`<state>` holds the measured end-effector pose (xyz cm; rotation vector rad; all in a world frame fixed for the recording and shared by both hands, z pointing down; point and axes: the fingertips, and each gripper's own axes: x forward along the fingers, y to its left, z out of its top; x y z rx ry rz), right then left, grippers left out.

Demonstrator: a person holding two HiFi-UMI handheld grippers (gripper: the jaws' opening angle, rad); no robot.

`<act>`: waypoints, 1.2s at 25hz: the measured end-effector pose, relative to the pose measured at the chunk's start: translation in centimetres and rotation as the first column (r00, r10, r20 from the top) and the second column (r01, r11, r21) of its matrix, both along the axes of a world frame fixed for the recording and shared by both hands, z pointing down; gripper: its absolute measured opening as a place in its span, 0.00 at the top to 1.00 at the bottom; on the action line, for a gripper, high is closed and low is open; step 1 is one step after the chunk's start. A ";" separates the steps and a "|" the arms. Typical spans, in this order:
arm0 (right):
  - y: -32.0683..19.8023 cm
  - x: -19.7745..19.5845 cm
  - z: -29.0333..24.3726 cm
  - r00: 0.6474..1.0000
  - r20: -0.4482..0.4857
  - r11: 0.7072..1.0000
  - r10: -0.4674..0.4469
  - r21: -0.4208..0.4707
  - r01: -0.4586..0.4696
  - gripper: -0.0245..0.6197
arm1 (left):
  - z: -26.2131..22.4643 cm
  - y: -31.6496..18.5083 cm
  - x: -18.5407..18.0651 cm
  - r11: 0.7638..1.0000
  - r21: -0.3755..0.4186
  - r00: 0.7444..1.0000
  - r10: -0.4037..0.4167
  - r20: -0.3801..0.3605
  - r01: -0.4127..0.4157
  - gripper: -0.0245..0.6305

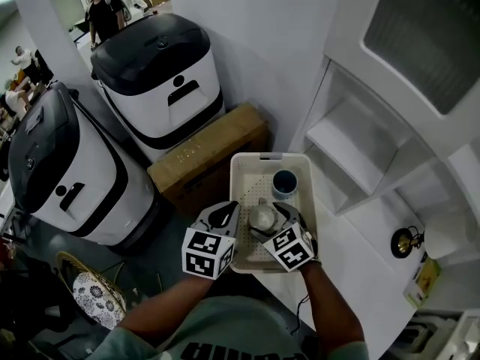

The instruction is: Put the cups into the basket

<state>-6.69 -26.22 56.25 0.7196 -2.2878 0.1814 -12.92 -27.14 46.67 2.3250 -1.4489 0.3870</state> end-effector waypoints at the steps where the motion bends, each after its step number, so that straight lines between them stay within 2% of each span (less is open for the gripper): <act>1: 0.3 0.1 -0.7 1.000 0.006 1.000 0.000 0.014 0.000 0.37 | -0.2 0.2 0.1 1.000 0.006 1.000 0.002 0.000 -0.002 0.96; 4: 1.7 0.6 -2.6 0.999 0.035 0.999 0.013 0.040 -0.014 0.37 | -1.0 1.0 0.8 1.000 0.028 1.000 0.009 0.001 -0.009 0.96; 8: 4.1 2.3 -4.8 0.993 0.092 0.996 0.081 0.030 -0.084 0.38 | -2.0 2.8 2.3 0.998 0.058 1.000 0.026 0.001 -0.026 0.96; 9: 4.7 2.7 -5.4 0.989 0.110 0.994 0.098 0.036 -0.103 0.43 | -2.2 3.3 2.7 0.998 0.064 1.000 0.029 0.003 -0.029 0.96; 11: 6.1 3.5 -6.5 0.981 0.151 0.990 0.124 0.055 -0.134 0.59 | -2.5 4.3 3.5 0.997 0.074 0.999 0.034 0.003 -0.034 0.96; 15: 9.3 5.0 -8.3 0.966 0.206 0.980 0.156 0.092 -0.178 0.80 | -3.0 6.6 5.2 0.995 0.092 0.999 0.038 -0.005 -0.037 0.96; 17: 10.8 6.0 -8.9 0.956 0.232 0.973 0.181 0.097 -0.207 0.88 | -3.3 8.0 5.9 0.994 0.099 0.999 0.039 -0.007 -0.038 0.96; 22: 13.9 8.9 -10.1 0.917 0.305 0.952 0.259 0.077 -0.295 0.93 | -3.1 11.6 7.9 0.994 0.096 0.999 0.044 -0.020 -0.042 0.96; 30: 16.7 13.2 -10.3 0.862 0.362 0.914 0.354 0.062 -0.401 0.94 | -2.8 16.5 11.0 0.990 0.118 0.997 0.080 0.003 -0.079 0.96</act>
